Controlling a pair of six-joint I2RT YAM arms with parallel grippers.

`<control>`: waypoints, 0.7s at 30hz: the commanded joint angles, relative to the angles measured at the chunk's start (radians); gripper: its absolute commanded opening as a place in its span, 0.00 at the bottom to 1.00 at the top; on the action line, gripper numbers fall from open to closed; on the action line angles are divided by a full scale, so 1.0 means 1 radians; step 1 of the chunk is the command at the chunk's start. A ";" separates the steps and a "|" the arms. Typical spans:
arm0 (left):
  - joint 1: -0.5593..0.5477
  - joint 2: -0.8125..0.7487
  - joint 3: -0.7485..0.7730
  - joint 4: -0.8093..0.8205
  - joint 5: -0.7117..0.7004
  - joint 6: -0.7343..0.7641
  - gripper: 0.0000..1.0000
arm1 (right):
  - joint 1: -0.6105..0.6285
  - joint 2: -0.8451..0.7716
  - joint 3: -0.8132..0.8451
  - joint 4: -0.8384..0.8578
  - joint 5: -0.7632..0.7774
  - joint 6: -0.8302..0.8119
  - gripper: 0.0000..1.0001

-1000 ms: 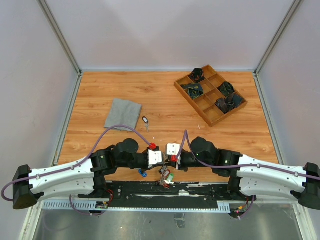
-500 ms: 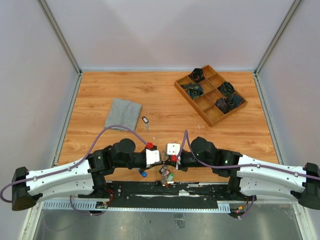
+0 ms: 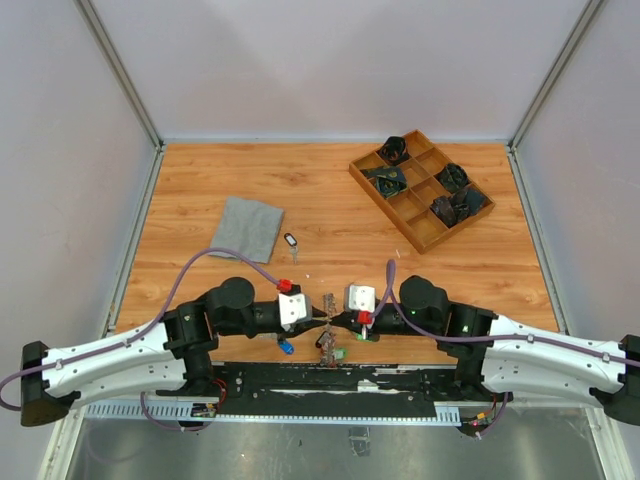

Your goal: Put the keys on the keyring

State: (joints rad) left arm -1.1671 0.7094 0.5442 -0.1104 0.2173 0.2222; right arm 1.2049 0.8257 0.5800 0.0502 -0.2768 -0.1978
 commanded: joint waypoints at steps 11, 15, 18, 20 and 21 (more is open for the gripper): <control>0.000 -0.200 0.031 0.299 -0.016 -0.065 0.39 | -0.002 -0.155 0.041 0.335 0.018 0.000 0.00; 0.001 -0.179 0.054 0.313 -0.002 -0.066 0.39 | -0.003 -0.145 0.058 0.428 -0.028 0.002 0.00; 0.000 -0.177 0.055 0.337 0.005 -0.070 0.39 | -0.003 -0.137 0.070 0.455 -0.062 -0.003 0.00; 0.001 -0.181 0.051 0.355 0.008 -0.077 0.39 | -0.002 -0.134 0.078 0.457 -0.082 -0.008 0.00; 0.000 -0.183 0.049 0.362 0.010 -0.080 0.39 | -0.002 -0.134 0.078 0.456 -0.094 -0.012 0.00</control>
State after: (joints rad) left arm -1.1671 0.5320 0.5705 0.1787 0.2104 0.1574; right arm 1.2049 0.6979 0.6067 0.3817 -0.3073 -0.1978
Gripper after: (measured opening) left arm 0.391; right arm 0.012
